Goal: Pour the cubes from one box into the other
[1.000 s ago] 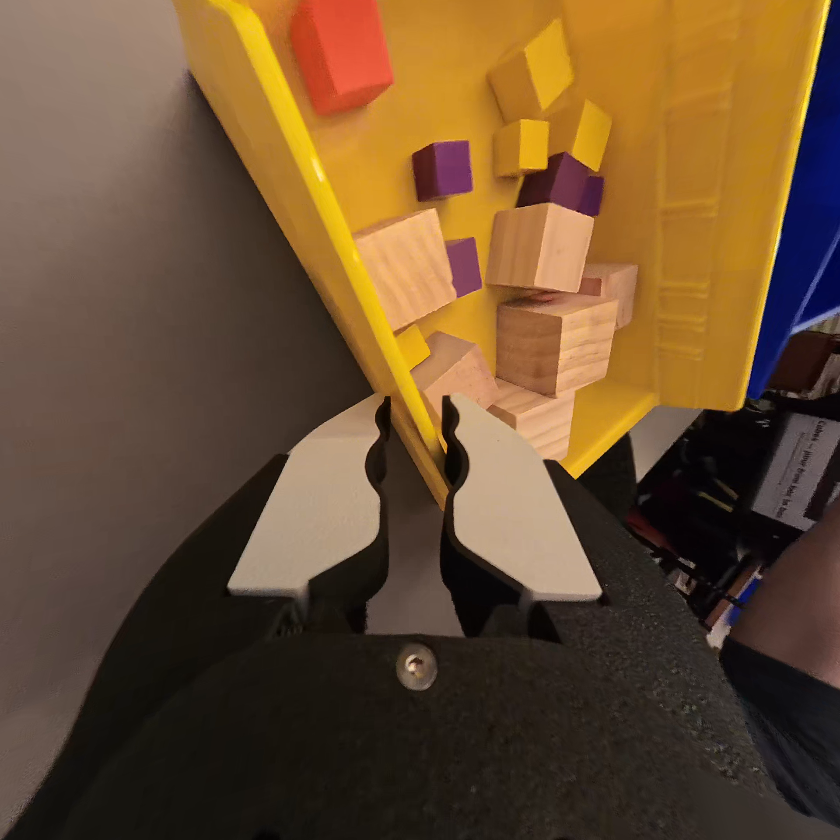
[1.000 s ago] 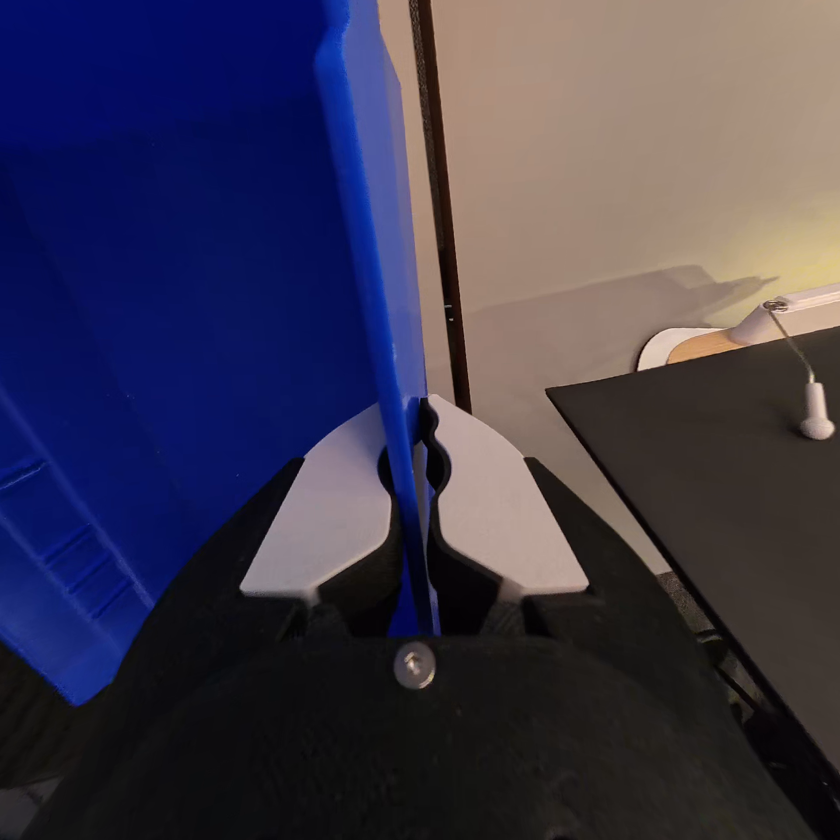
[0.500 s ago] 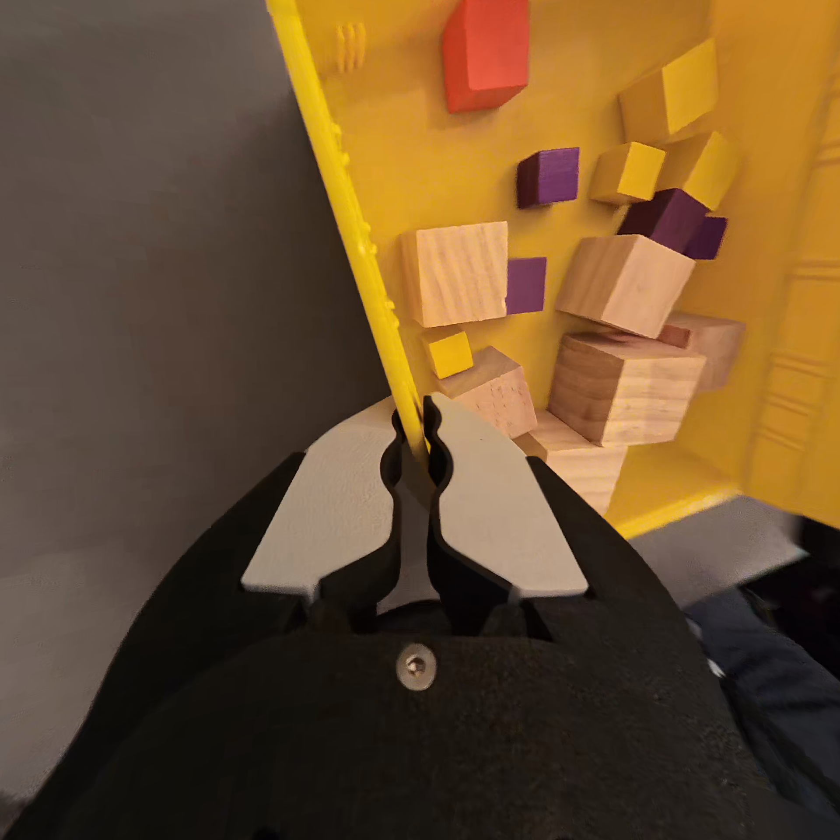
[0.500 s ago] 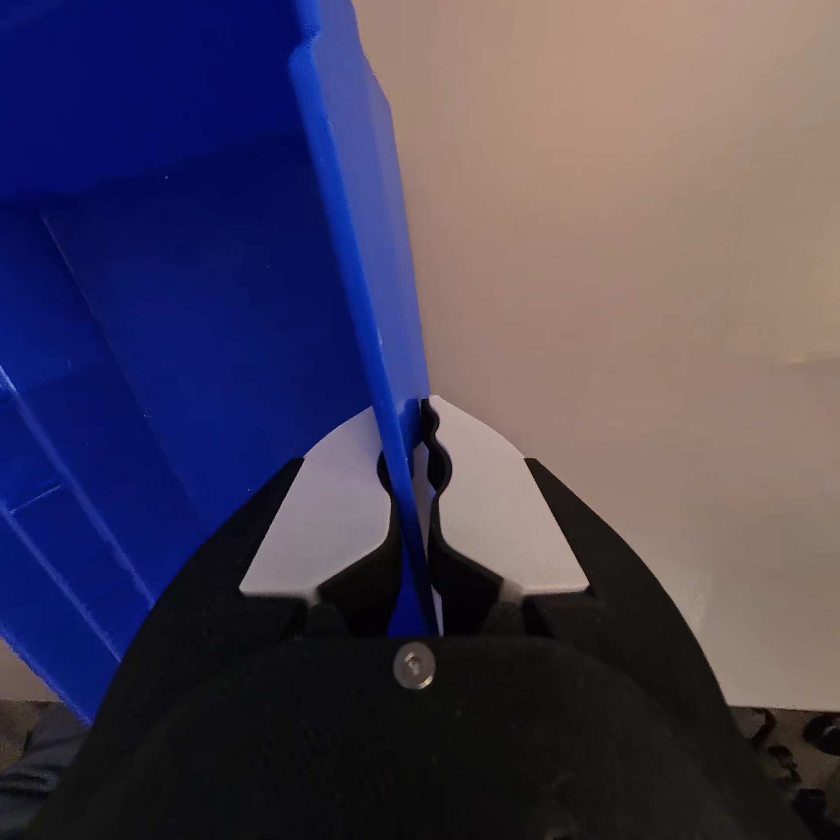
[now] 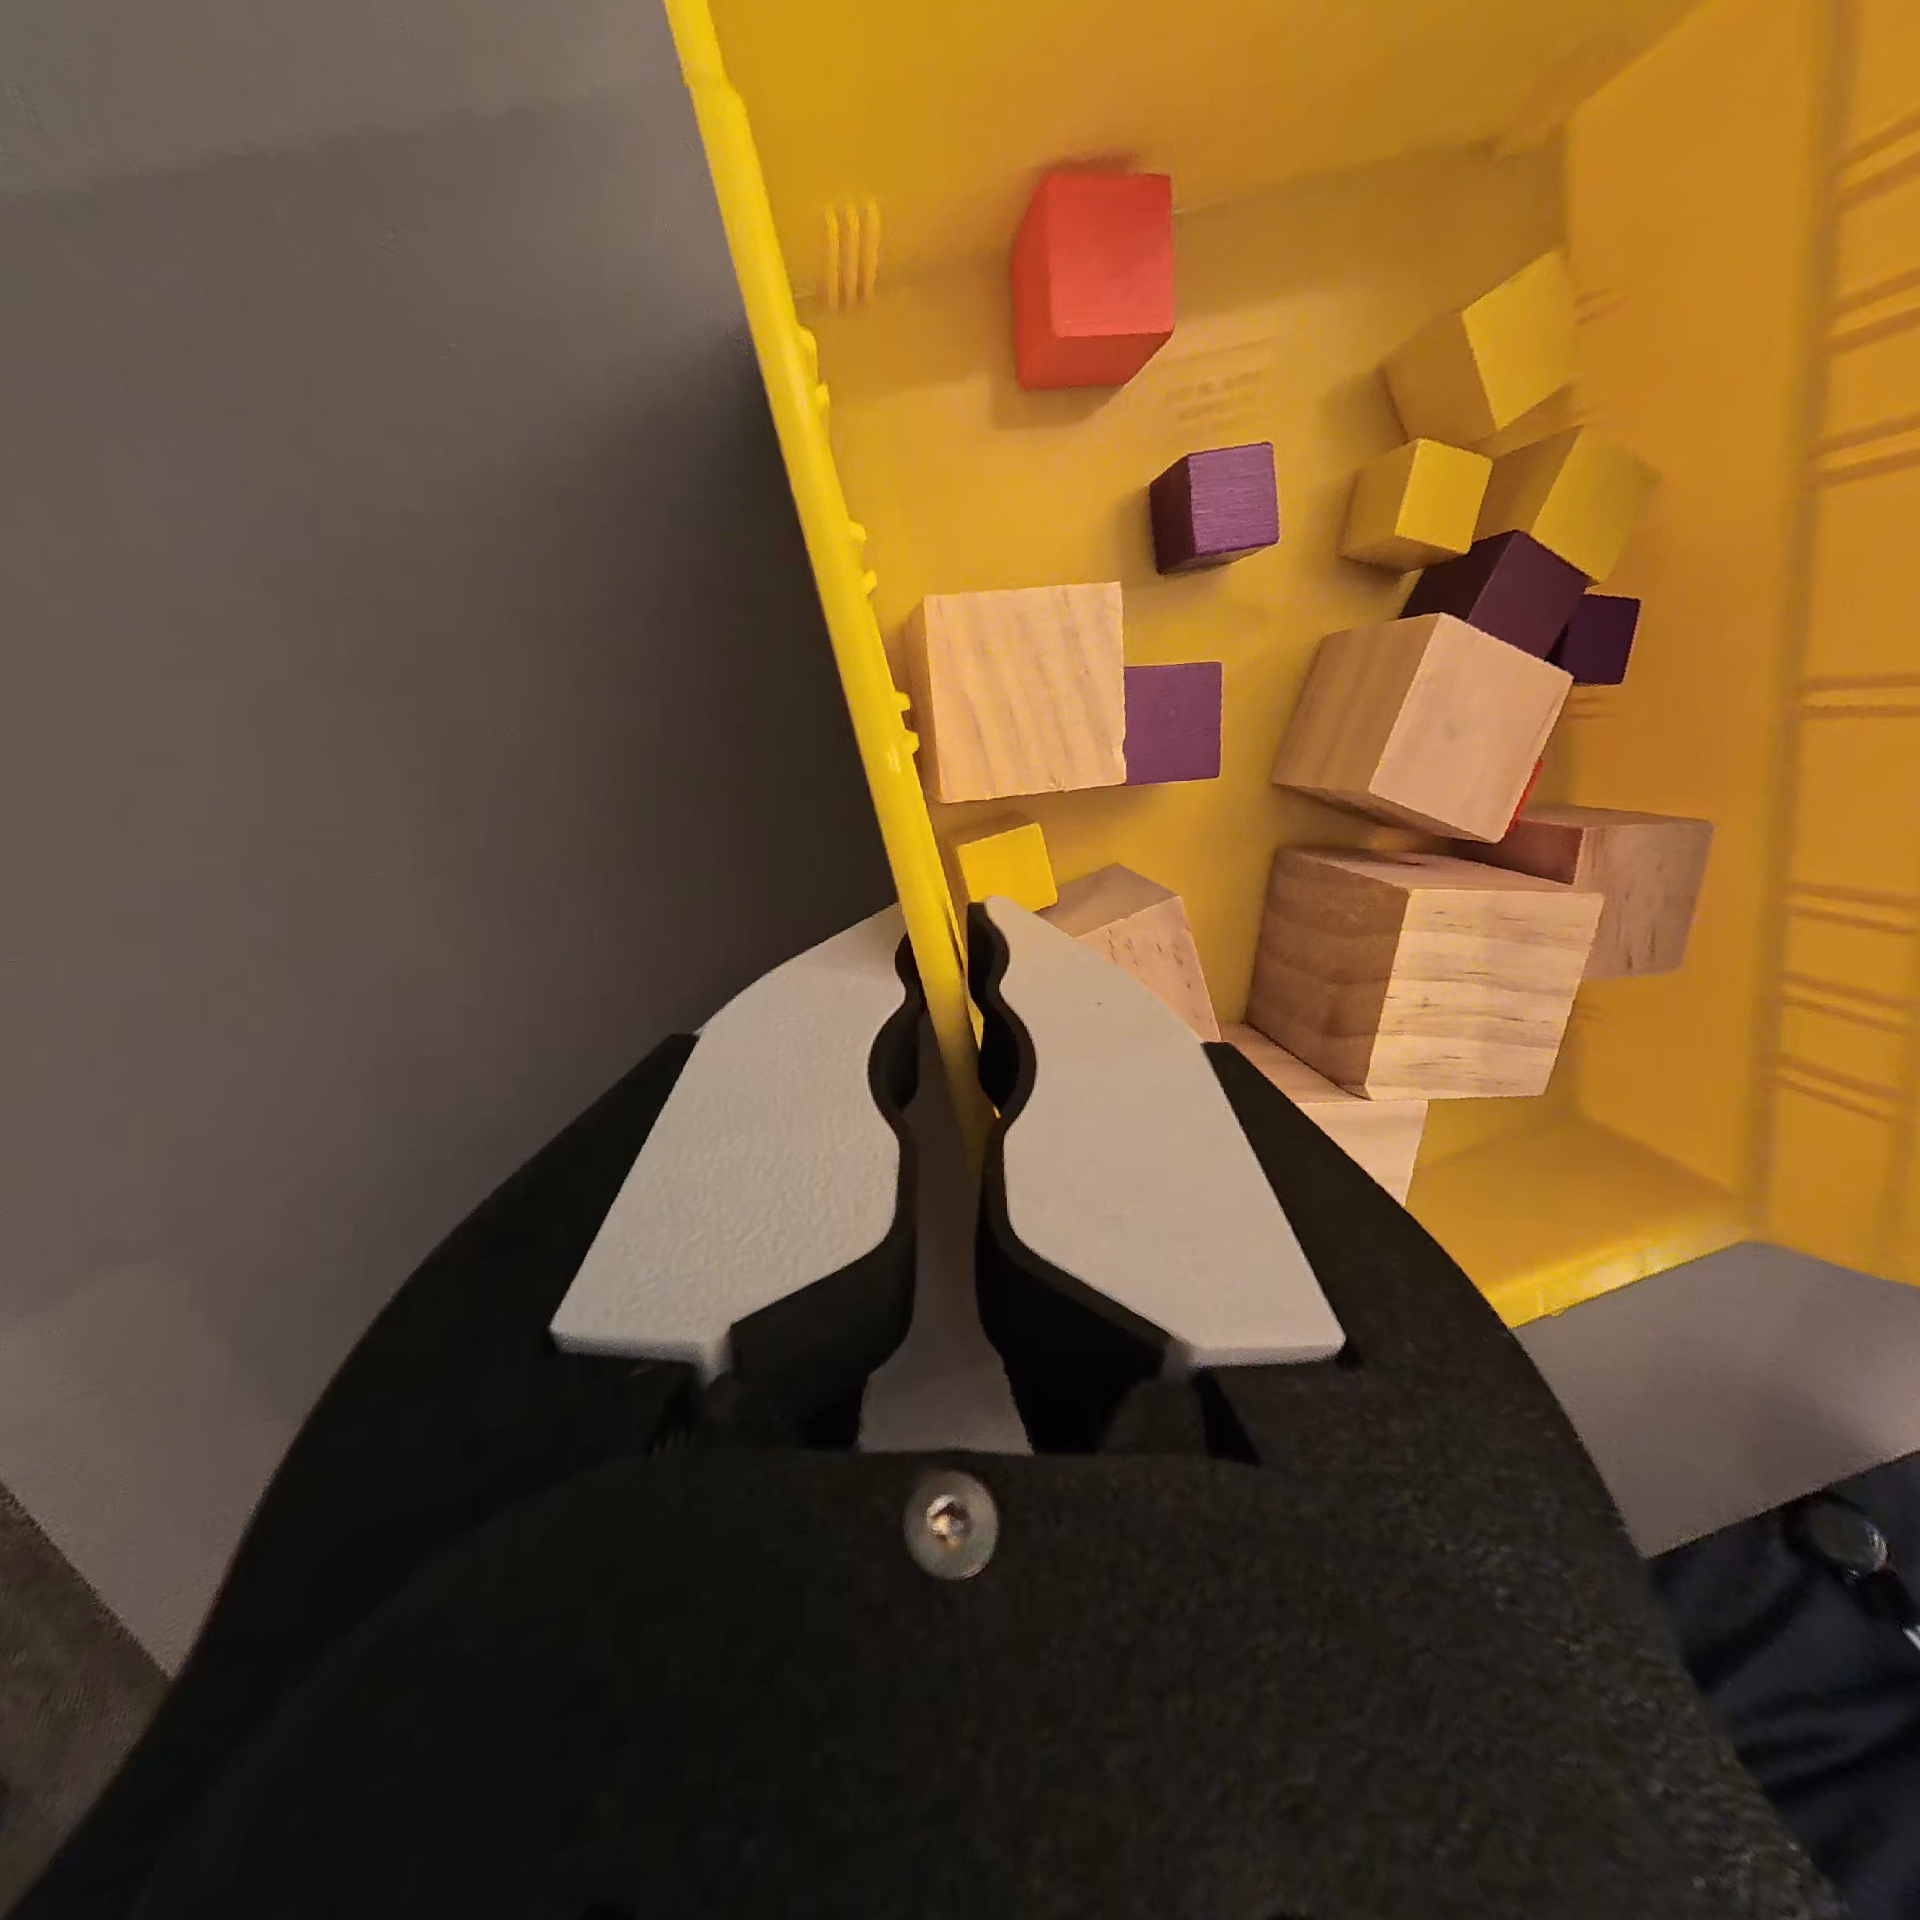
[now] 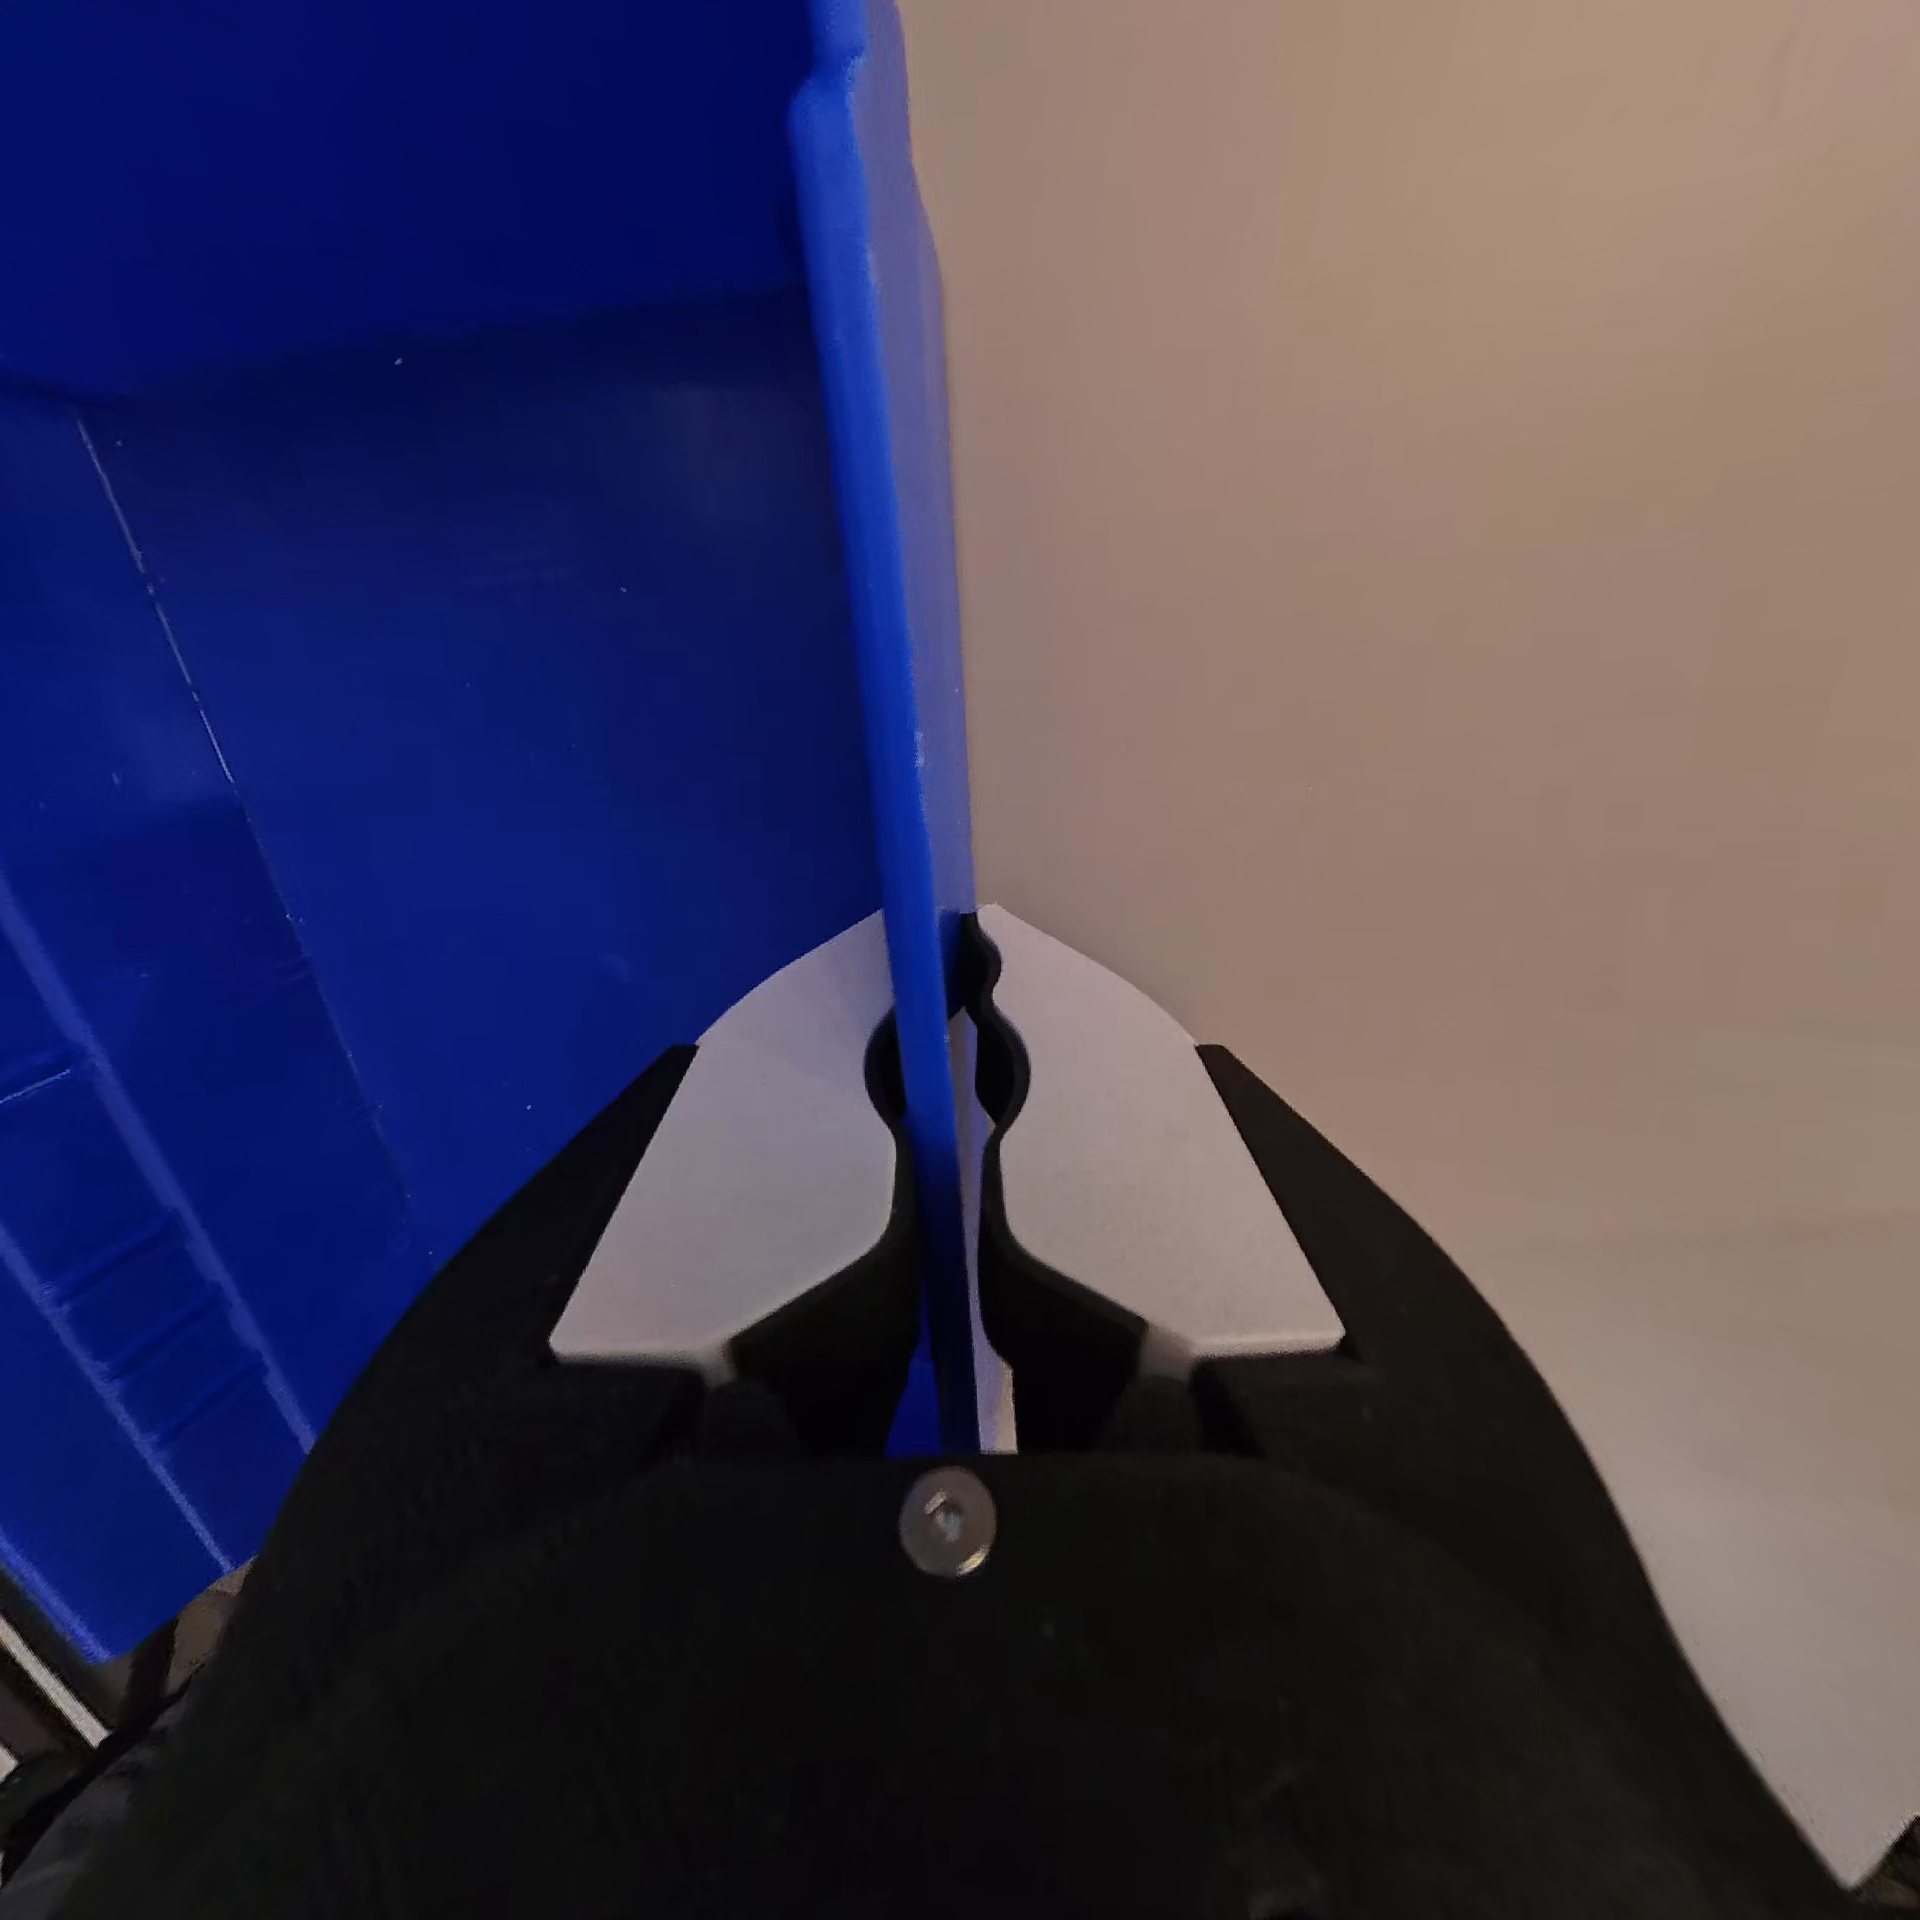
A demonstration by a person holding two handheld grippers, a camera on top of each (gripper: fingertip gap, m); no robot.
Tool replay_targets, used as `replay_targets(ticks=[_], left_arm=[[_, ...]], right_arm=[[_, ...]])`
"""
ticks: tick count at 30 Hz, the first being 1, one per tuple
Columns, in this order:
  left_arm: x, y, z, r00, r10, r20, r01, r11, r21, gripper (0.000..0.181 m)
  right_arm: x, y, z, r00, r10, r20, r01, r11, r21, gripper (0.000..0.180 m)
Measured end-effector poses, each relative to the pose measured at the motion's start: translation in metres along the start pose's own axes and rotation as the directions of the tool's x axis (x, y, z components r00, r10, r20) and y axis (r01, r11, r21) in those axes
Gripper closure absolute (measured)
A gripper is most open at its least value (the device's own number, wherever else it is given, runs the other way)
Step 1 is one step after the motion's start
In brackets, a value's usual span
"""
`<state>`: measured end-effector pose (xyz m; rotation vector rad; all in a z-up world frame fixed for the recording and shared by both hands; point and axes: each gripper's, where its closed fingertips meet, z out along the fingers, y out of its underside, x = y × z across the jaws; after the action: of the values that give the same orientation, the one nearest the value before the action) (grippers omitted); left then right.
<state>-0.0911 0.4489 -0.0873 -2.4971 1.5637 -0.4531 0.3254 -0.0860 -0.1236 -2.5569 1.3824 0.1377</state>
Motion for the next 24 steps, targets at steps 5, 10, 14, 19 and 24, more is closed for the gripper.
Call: replay_targets(ticks=[5,10,14,19,24], left_arm=[[0.0,0.0,0.001,0.998,0.039,0.045,-0.039,0.999,0.004,0.174],[0.001,-0.002,0.001,1.0,0.001,-0.028,0.0,0.998,0.066,0.171],[-0.004,0.0,0.0,1.0,-0.019,-0.025,0.021,0.995,0.103,0.172],[-0.017,0.002,-0.004,0.996,0.02,0.092,-0.029,0.995,0.094,0.174],[-0.015,-0.024,-0.046,0.998,-0.064,-0.021,0.067,0.913,0.403,0.157]], right_arm=[[-0.002,0.005,-0.001,1.0,0.002,0.011,-0.002,1.0,0.002,0.172],[-0.007,-0.014,-0.028,0.999,-0.04,0.027,0.035,0.985,0.168,0.16],[-0.022,-0.044,-0.096,0.987,-0.108,-0.123,0.154,0.862,0.483,0.155],[-0.119,-0.045,-0.2,0.922,-0.253,-0.292,0.373,0.39,0.842,0.154],[-0.264,-0.004,-0.23,0.794,-0.582,-0.173,0.267,0.08,0.96,0.134]])
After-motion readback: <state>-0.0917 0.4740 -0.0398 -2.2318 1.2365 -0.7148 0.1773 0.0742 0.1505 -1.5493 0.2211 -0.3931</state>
